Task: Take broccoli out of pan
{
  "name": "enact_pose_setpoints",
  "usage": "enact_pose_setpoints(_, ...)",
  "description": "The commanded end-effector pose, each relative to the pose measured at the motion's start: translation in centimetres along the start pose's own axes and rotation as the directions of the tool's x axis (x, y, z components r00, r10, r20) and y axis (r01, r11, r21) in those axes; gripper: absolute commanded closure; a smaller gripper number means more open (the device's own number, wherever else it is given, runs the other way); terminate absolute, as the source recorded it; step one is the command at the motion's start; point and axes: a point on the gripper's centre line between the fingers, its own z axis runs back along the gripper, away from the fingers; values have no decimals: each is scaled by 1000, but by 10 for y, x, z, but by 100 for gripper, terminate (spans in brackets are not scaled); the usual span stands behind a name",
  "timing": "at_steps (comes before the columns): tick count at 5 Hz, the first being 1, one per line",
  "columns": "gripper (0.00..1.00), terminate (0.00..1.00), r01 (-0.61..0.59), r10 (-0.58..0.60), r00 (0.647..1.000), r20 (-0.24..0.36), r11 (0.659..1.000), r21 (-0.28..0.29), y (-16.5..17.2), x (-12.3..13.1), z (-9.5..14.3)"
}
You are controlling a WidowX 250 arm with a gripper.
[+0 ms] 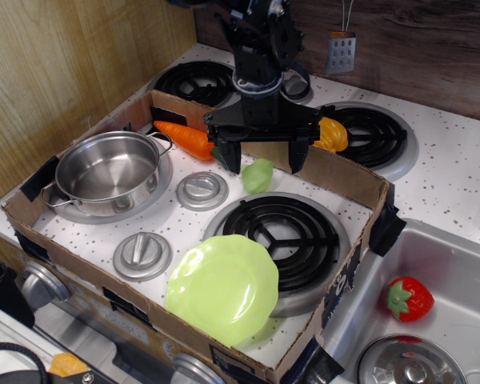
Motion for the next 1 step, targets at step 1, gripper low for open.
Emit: enact_pose_setpoints(1, 0, 100, -47, 46, 996, 74, 999, 10, -10, 19, 50)
